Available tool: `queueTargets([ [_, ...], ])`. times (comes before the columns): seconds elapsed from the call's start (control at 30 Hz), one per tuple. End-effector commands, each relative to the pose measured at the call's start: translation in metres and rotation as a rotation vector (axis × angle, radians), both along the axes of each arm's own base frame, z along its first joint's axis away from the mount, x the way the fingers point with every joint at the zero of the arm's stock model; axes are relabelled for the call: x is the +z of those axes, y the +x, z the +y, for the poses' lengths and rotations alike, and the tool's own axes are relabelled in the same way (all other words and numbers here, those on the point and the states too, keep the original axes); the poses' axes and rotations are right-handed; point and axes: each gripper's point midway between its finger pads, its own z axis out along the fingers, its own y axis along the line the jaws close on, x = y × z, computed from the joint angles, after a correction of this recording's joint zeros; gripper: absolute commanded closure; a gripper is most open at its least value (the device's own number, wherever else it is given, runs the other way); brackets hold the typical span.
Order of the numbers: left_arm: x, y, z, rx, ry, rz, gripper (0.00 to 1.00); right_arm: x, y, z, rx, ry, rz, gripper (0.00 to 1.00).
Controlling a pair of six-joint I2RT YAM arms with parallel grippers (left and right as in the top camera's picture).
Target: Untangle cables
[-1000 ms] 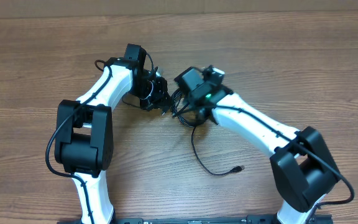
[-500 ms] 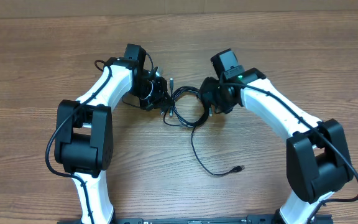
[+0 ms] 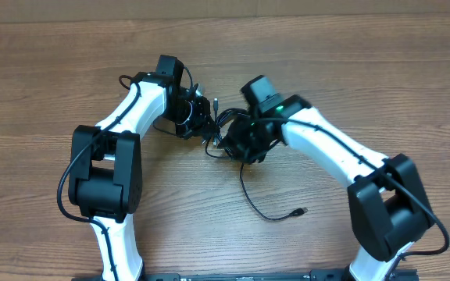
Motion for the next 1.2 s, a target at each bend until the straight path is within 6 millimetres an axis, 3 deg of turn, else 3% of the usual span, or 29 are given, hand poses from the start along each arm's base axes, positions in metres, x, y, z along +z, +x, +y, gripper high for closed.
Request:
queueTargets([
  [0.0, -0.004, -0.003, -0.002, -0.002, -0.022, 0.023, 0.96, 0.0, 0.0, -0.003, -0.206, -0.117, 0.01, 0.57],
  [0.4, -0.004, -0.003, -0.002, -0.002, -0.022, 0.022, 0.96, -0.012, -0.004, 0.002, -0.473, -0.329, -0.132, 0.57],
  [0.6, -0.004, -0.003, -0.002, -0.002, -0.022, 0.023, 0.96, -0.018, 0.001, 0.005, -0.482, -0.334, -0.155, 0.57],
  [0.9, -0.004, -0.003, -0.002, -0.002, -0.022, 0.022, 0.96, -0.043, 0.001, 0.007, -0.471, -0.365, -0.129, 0.57],
  [1.17, -0.004, -0.003, -0.002, -0.002, -0.022, 0.023, 0.96, -0.047, 0.001, 0.004, -0.466, -0.385, -0.134, 0.8],
])
